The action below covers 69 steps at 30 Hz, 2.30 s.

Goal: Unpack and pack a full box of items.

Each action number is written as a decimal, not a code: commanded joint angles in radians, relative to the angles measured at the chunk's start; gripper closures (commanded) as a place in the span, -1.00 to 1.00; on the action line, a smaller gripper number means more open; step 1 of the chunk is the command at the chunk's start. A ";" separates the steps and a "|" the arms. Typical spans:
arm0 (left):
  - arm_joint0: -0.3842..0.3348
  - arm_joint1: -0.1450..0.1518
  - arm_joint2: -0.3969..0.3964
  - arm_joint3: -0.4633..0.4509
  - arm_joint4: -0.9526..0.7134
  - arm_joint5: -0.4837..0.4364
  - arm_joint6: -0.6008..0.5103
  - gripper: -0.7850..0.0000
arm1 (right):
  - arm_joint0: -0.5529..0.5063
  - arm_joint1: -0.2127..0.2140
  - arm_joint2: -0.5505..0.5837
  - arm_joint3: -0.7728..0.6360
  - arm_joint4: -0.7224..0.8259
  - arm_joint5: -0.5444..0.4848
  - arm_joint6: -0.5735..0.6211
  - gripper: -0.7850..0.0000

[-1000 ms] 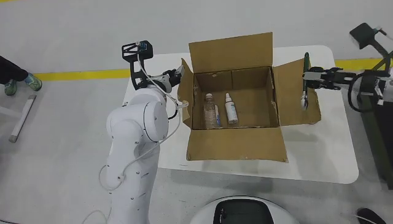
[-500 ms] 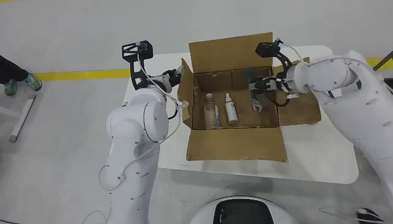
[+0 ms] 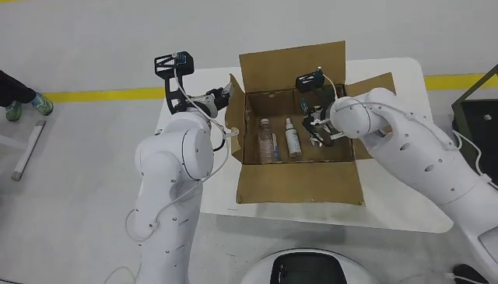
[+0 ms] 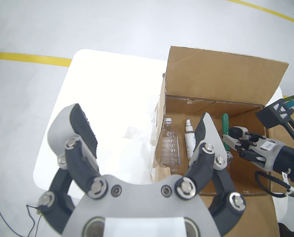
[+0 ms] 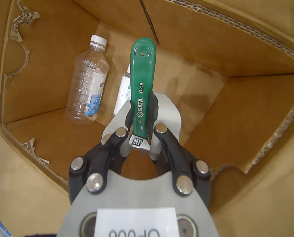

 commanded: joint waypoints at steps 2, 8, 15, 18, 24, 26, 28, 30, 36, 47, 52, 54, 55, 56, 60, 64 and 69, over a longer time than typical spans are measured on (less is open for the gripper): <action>0.000 0.000 0.000 0.000 0.000 0.000 0.000 -1.00 | 0.000 0.000 0.000 0.000 0.000 0.000 0.000 1.00; 0.000 0.000 0.000 0.000 0.000 0.000 0.000 -1.00 | 0.000 0.000 0.000 0.000 0.000 0.000 0.000 1.00; 0.000 0.000 0.000 0.000 0.000 0.000 0.000 -1.00 | -0.026 -0.002 0.007 0.002 0.011 0.009 -0.050 1.00; 0.000 0.000 0.000 0.000 0.000 0.000 0.000 -1.00 | -0.045 -0.011 0.000 0.007 0.001 0.077 -0.095 1.00; 0.000 0.000 0.000 0.000 0.000 0.000 0.000 -1.00 | -0.041 -0.045 -0.037 0.051 0.027 0.185 -0.153 1.00; 0.000 0.000 0.000 0.000 0.000 0.000 0.000 -1.00 | -0.030 -0.061 -0.054 0.082 0.046 0.219 -0.162 1.00; 0.000 0.000 0.000 0.000 0.000 0.000 0.000 -1.00 | -0.012 -0.078 -0.083 0.126 0.030 0.262 -0.174 1.00; 0.000 0.000 0.000 0.000 0.000 0.000 0.000 -1.00 | 0.007 -0.098 -0.106 0.167 0.053 0.280 -0.170 1.00; 0.000 0.000 0.000 0.000 0.000 0.000 0.000 -1.00 | 0.064 -0.161 -0.173 0.300 0.098 0.290 -0.196 1.00; 0.000 0.000 0.000 0.000 0.000 0.000 0.000 -1.00 | 0.156 -0.267 -0.270 0.491 0.140 0.206 -0.177 0.29; 0.000 0.000 0.000 0.000 0.000 0.000 0.000 -1.00 | 0.178 -0.297 -0.277 0.545 0.147 0.181 -0.187 0.25; 0.000 0.000 0.000 0.000 0.000 0.000 0.000 -1.00 | 0.186 -0.303 -0.271 0.557 0.150 0.171 -0.191 0.26; 0.000 0.000 0.000 0.000 0.000 0.000 0.000 -1.00 | 0.188 -0.304 -0.265 0.559 0.151 0.165 -0.197 0.29; 0.000 0.000 0.000 0.000 0.000 0.000 0.000 -1.00 | 0.192 -0.304 -0.260 0.558 0.146 0.161 -0.200 0.29; 0.000 0.000 0.000 0.000 0.000 0.000 0.000 -1.00 | 0.199 -0.289 -0.217 0.519 0.124 0.149 -0.218 0.38; 0.000 0.000 0.000 0.000 0.000 0.000 0.000 -1.00 | 0.169 -0.240 -0.129 0.388 0.057 0.149 -0.246 0.95; 0.000 0.000 0.000 0.000 0.000 0.000 0.000 -1.00 | 0.014 -0.141 0.069 0.118 -0.045 0.157 -0.208 1.00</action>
